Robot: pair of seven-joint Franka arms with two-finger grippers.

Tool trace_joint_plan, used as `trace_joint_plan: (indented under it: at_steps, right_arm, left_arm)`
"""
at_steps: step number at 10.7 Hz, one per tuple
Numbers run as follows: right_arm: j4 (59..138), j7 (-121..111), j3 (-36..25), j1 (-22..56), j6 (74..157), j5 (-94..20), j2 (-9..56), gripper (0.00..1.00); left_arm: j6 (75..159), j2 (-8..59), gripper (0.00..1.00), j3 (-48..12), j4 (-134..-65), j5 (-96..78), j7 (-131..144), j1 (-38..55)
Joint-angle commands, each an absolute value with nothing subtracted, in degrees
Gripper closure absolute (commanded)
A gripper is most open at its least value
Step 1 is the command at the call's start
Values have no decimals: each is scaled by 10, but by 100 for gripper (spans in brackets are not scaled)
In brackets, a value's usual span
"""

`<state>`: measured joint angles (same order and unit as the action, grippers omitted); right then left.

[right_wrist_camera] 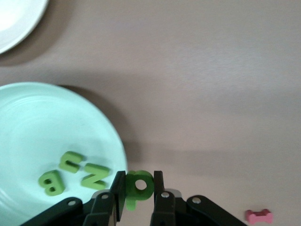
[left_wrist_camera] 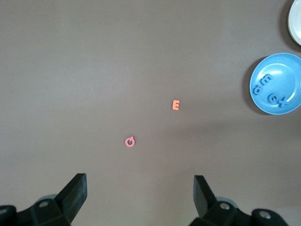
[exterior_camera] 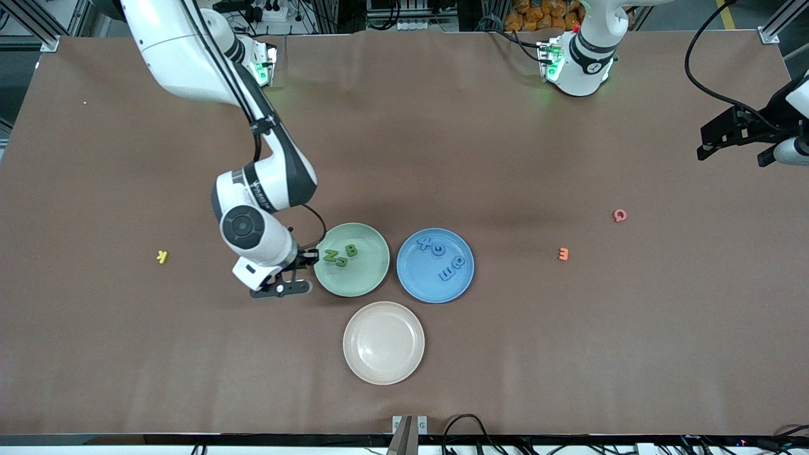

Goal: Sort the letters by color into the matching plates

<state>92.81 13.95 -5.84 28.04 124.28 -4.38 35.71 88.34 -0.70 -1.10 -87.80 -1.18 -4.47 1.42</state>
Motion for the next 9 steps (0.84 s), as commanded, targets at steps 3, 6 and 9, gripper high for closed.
trace_joint_plan:
  at_steps: [3, 6, 9]
  right_arm:
    - [897, 142, -60, 327, 1236, -42, 382, 77]
    - [896, 142, -53, 332, 1236, -43, 382, 61]
    - [878, 135, -53, 323, 1210, -44, 379, 0]
  left_arm:
    - [923, 8, 0, -10, -863, -22, -50, 11]
    - [930, 8, 0, -10, -867, -25, -54, 8]
    - [930, 4, 0, -10, -871, -25, -50, 11]
